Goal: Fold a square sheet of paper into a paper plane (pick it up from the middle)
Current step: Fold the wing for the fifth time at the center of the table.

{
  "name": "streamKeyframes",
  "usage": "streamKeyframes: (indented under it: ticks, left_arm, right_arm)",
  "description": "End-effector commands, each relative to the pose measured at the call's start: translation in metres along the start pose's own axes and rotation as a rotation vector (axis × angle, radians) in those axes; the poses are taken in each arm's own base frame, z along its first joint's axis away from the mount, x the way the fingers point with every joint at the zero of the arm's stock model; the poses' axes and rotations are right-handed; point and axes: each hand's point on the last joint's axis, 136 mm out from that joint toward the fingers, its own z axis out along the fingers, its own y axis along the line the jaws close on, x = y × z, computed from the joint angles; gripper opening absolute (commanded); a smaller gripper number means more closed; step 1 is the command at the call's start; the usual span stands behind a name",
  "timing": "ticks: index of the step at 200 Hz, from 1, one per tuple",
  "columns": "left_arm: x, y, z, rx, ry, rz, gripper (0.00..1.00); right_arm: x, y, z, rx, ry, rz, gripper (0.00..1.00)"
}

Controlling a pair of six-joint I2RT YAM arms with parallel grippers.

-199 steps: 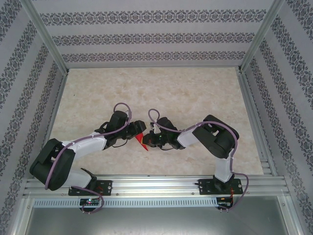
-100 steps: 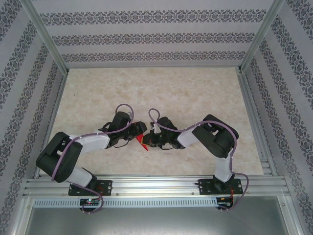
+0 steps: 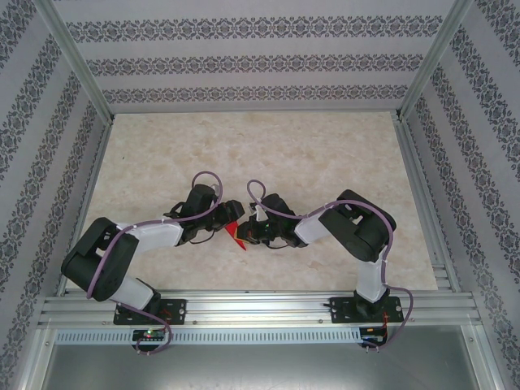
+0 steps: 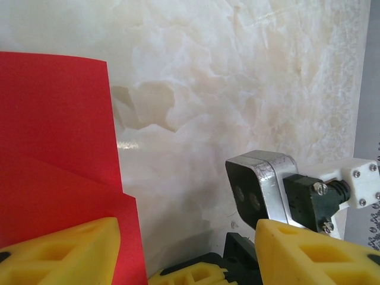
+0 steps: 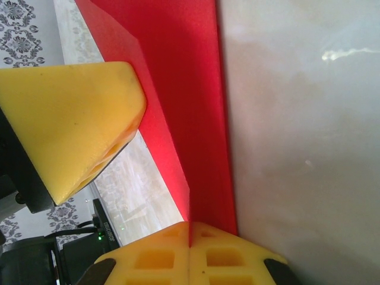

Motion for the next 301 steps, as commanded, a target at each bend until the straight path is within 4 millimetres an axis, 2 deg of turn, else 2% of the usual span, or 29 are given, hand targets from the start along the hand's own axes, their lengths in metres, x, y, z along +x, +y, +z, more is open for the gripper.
streamKeyframes:
  ticks: [1, 36, 76, 110, 137, 175, 192, 223, 279, 301]
  left_arm:
    - [-0.015, -0.011, 0.0, 0.03, -0.032, 0.026, 0.62]
    - [-0.006, 0.01, 0.014, -0.022, 0.006, 0.01, 0.61]
    - [0.003, 0.028, 0.016, -0.066, 0.025, -0.008, 0.6]
    - [0.004, 0.028, 0.015, -0.071, 0.034, 0.008, 0.6]
    - [0.007, 0.031, 0.015, -0.077, 0.042, 0.016, 0.6]
    - [0.009, 0.03, 0.015, -0.068, 0.052, 0.022, 0.59]
    - [0.009, 0.027, 0.015, -0.061, 0.057, 0.025, 0.59]
    - [0.009, 0.026, 0.014, -0.057, 0.059, 0.027, 0.59]
    - [0.01, 0.028, 0.013, -0.065, 0.061, 0.023, 0.59]
    - [0.01, 0.028, 0.013, -0.068, 0.062, 0.019, 0.59]
  right_arm:
    - [0.006, -0.032, 0.007, 0.092, 0.002, 0.053, 0.06]
    - [0.006, -0.032, 0.006, 0.094, -0.003, 0.053, 0.06]
    - [0.005, -0.029, 0.002, 0.092, -0.014, 0.048, 0.11]
    - [0.003, -0.017, -0.007, 0.086, -0.037, 0.031, 0.22]
    - [0.0, -0.011, -0.016, 0.11, -0.059, 0.013, 0.26]
    - [-0.004, 0.004, -0.025, 0.109, -0.068, -0.02, 0.27]
    - [-0.005, 0.01, -0.026, 0.104, -0.068, -0.033, 0.26]
    - [-0.002, 0.018, -0.022, 0.085, -0.037, -0.053, 0.18]
    - [0.008, 0.007, -0.014, 0.104, -0.013, -0.045, 0.07]
    - [0.015, -0.004, -0.012, 0.132, 0.006, -0.043, 0.05]
